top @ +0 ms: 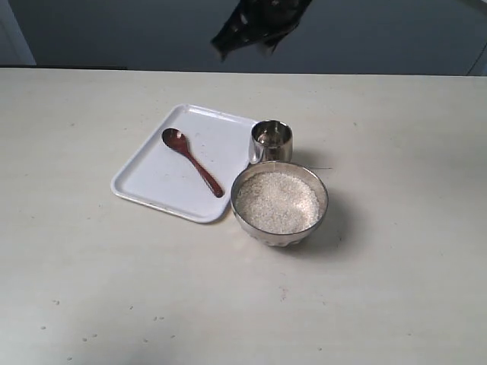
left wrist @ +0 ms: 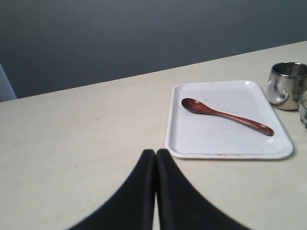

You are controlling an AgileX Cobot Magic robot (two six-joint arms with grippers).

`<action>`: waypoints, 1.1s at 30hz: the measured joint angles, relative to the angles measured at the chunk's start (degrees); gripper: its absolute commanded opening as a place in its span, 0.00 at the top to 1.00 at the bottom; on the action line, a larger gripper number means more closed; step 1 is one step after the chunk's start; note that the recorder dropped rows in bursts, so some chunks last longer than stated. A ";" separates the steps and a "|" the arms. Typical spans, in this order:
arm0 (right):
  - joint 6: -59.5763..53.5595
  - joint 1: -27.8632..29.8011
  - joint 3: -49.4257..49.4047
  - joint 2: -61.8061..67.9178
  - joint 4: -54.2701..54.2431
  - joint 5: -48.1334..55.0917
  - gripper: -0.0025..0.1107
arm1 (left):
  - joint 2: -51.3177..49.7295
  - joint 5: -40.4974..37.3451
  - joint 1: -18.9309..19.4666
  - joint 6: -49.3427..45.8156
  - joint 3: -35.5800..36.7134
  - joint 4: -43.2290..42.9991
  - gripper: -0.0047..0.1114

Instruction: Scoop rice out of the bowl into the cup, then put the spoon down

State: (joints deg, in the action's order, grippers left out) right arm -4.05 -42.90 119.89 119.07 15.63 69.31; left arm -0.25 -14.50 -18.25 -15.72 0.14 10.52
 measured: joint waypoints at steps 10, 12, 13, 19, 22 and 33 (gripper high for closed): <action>0.00 5.15 -12.22 -19.16 0.86 0.31 0.98 | 0.00 0.00 0.00 0.00 0.00 0.00 0.96; 0.16 5.28 -16.47 -23.56 1.14 0.31 0.98 | 0.00 0.00 0.00 0.00 0.00 0.00 0.96; 0.28 5.37 -19.19 -26.01 1.14 0.31 0.98 | 0.00 0.00 0.00 0.00 0.00 0.00 0.96; 3.18 5.41 -37.77 -40.40 1.20 -1.84 0.98 | 0.00 0.00 0.00 0.00 0.00 0.00 0.96; 6.81 5.41 -46.60 -47.82 1.20 -4.60 0.98 | 0.00 0.00 0.00 0.00 0.00 0.00 0.96; 15.86 5.41 -60.56 -66.93 -6.49 -11.63 0.98 | 0.00 0.00 0.00 0.00 0.00 0.00 0.96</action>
State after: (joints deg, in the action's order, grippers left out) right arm 11.81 -37.50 59.33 52.14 9.14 57.68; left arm -0.25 -14.50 -18.25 -15.72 0.14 10.52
